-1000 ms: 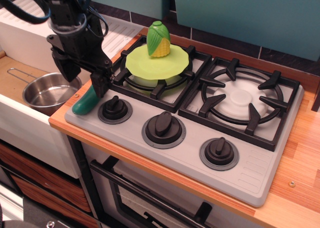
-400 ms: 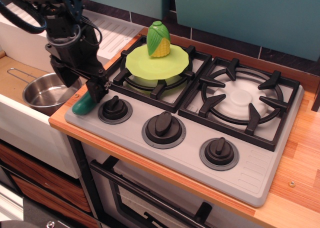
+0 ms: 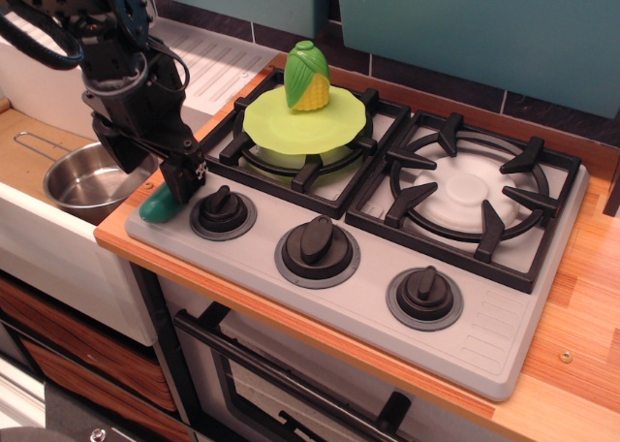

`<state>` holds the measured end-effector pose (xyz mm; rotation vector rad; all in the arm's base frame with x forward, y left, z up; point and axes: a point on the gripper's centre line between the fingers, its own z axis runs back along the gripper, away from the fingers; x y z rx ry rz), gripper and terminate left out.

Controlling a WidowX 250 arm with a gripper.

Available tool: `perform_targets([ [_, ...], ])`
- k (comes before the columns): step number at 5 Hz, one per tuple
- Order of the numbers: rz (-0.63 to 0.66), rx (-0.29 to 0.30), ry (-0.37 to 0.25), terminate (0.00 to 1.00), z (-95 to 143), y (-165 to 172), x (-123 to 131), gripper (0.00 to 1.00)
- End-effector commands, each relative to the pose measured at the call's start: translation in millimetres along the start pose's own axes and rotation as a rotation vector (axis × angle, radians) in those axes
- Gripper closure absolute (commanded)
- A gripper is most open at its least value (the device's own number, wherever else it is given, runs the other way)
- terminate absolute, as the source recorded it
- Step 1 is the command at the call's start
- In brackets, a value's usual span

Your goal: Put corncob on plate and cucumber in pot or pan in sink

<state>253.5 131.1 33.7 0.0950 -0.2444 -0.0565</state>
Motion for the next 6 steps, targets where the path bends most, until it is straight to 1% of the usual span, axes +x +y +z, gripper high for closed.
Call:
perform_targets([
  [1,-0.011,-0.031,-0.034,0.00,-2.3,1.9,13.5,0.00],
  [2,-0.027,-0.047,-0.038,0.00,-8.2,3.8,18.6,0.00],
  [3,-0.035,-0.054,-0.034,0.00,-9.4,4.9,20.6,1.00],
  [4,-0.030,-0.044,-0.024,0.00,-4.7,2.2,20.2,1.00],
  [5,-0.031,-0.032,0.028,0.00,22.3,5.6,19.6,1.00],
  [6,-0.064,-0.022,0.045,0.00,37.9,15.6,21.5,1.00],
])
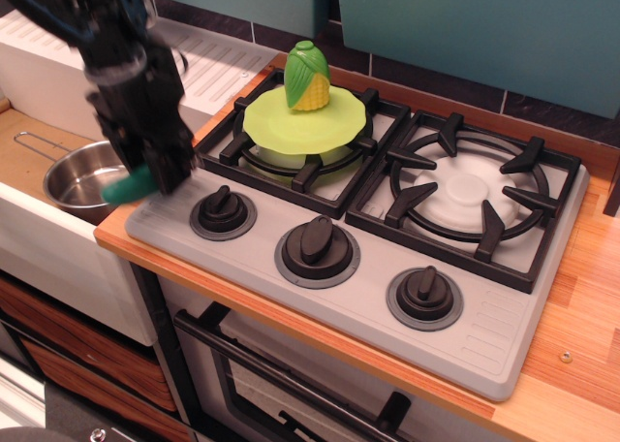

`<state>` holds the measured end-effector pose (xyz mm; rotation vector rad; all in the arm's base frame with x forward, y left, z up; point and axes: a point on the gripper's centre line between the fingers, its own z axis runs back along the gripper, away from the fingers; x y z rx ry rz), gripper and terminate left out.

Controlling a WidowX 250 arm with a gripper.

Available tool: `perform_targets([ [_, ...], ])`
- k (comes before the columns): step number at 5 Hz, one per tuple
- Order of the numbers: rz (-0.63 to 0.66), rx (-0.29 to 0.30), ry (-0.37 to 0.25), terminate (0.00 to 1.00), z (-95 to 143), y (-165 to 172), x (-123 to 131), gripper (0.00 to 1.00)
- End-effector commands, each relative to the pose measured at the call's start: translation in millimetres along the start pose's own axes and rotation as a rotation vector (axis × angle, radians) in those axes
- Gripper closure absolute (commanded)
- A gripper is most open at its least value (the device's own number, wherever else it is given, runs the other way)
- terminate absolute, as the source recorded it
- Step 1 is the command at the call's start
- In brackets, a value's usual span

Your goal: Put corncob on plate and cucumber in pot or pan in sink

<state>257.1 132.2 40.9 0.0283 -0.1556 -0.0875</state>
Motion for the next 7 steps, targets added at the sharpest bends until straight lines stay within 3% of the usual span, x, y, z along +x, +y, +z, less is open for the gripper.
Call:
perform_targets([
  [1,-0.085,0.037,-0.050,0.00,34.1,24.9,18.9,1.00],
  [4,-0.151,0.030,-0.063,0.00,23.1,74.4,33.4,1.00],
  [7,-0.151,0.004,-0.074,0.00,8.0,92.4,28.3,1.00],
])
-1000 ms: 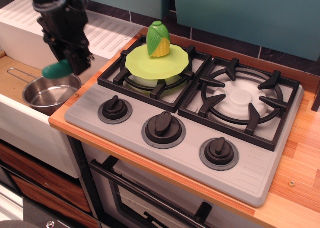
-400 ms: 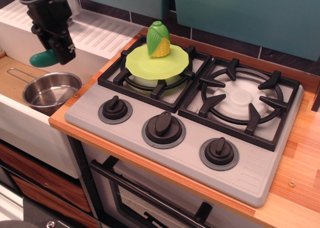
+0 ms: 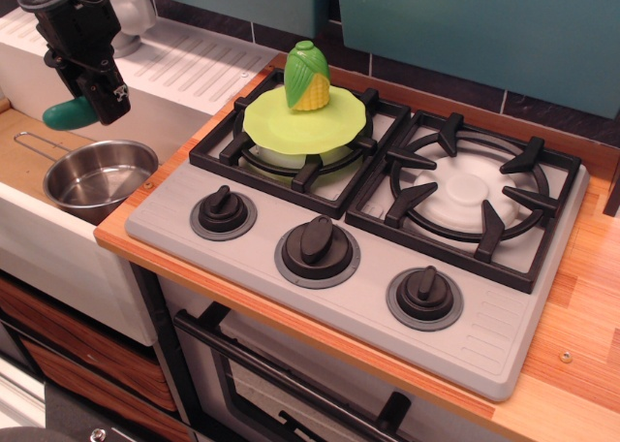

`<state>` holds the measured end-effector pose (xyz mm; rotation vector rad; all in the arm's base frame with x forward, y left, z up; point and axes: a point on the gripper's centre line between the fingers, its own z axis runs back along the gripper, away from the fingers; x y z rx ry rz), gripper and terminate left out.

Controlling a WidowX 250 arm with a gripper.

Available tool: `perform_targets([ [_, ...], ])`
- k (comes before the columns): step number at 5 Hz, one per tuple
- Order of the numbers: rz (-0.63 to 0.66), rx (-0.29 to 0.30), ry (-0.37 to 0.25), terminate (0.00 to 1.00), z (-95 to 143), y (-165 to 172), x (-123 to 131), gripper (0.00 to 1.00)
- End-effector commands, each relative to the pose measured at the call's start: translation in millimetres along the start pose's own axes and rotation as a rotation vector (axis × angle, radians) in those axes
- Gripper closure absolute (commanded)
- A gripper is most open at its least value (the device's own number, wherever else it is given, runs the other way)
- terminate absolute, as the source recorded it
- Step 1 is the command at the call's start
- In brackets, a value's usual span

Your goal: Put corncob on plate and cucumber in pot or pan in sink

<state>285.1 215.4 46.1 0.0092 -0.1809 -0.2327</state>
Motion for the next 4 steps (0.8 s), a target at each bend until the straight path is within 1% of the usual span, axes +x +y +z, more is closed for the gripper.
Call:
perform_targets([
  [1,-0.006,0.031,-0.067,0.00,-6.0,5.2,8.2,1.00],
  [2,0.000,0.027,-0.066,0.00,-8.3,4.2,9.6,1.00],
  [3,-0.008,0.026,-0.050,0.00,-3.0,3.3,10.0,0.00],
  [4,-0.016,0.023,-0.045,1.00,1.8,1.2,9.1,0.00],
])
